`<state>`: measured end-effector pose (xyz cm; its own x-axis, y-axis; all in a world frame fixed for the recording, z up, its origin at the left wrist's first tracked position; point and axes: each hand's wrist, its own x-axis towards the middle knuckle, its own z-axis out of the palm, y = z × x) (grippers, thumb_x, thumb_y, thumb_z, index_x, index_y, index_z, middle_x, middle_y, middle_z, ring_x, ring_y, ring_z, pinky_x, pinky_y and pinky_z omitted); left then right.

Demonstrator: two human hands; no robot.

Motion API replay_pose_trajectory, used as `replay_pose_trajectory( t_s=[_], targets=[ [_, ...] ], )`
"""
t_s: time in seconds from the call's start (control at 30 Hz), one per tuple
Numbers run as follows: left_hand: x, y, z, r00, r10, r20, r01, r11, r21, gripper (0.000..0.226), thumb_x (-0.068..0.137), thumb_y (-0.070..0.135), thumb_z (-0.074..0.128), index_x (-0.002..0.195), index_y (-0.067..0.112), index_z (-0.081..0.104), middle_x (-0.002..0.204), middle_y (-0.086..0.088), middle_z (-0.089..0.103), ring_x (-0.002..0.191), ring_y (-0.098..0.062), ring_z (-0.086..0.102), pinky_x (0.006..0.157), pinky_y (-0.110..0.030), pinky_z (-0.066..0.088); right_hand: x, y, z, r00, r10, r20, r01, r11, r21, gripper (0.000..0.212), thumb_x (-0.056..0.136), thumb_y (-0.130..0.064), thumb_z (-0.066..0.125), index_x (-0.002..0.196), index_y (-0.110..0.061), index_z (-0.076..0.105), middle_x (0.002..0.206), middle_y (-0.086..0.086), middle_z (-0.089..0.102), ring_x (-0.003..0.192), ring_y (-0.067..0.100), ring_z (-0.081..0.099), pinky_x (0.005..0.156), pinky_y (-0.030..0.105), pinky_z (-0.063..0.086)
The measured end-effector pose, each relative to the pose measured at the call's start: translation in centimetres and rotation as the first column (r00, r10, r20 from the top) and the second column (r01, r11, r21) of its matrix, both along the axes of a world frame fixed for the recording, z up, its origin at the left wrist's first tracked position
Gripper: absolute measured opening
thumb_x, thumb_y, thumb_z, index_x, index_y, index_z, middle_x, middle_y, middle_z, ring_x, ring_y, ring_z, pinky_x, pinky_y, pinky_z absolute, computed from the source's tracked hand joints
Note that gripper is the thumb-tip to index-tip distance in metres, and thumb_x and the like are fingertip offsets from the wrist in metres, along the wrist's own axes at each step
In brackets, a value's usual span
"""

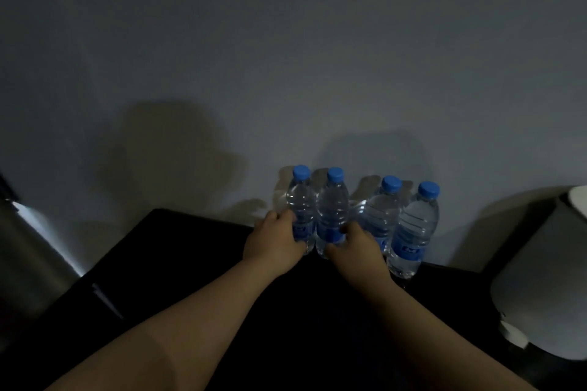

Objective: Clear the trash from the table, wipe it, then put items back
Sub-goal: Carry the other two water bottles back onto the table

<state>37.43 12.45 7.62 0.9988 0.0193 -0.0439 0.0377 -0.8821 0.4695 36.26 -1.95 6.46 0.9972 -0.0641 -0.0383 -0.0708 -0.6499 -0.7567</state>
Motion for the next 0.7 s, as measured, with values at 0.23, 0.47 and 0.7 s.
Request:
replay_pose_trajectory(
  t_s=[0.23,0.47,0.7],
  targets=[
    [-8.9,-2.0,-0.7,0.984,-0.176,-0.02,0.174,0.938,0.299,0.041,0.089,0.025,0.05,0.13,0.022,0.049,0.129,-0.004,0.049,0.12,-0.024,0.045,0.096,-0.034,0.043,-8.2,-2.0,-0.3,0.991,0.086,-0.105,-0.114,0.948,-0.296,0.036,0.086,-0.032,0.055,0.117,-0.016,0.048,0.126,0.007,0.047,0.115,0.026,0.048,0.093,0.04,0.046],
    [-17.3,-4.8,-1.5,0.967,-0.256,-0.009,0.247,0.92,0.306,0.039,0.089,0.025,0.047,0.128,0.022,0.051,0.127,-0.002,0.051,0.118,-0.022,0.047,0.094,-0.032,0.043,-17.5,-5.2,-0.6,0.992,0.073,-0.098,-0.107,0.908,-0.405,0.037,0.087,-0.035,0.052,0.121,-0.02,0.047,0.122,0.003,0.048,0.114,0.023,0.048,0.091,0.038,0.047],
    [-26.9,-7.9,-3.0,0.922,-0.386,-0.021,0.378,0.887,0.267,0.039,0.092,0.025,0.044,0.13,0.023,0.049,0.127,0.0,0.05,0.117,-0.021,0.047,0.094,-0.033,0.043,-28.8,-8.8,-1.6,0.987,-0.02,-0.161,-0.053,0.898,-0.436,0.033,0.088,-0.035,0.051,0.117,-0.02,0.047,0.12,0.003,0.048,0.113,0.022,0.048,0.089,0.036,0.046]
  ],
)
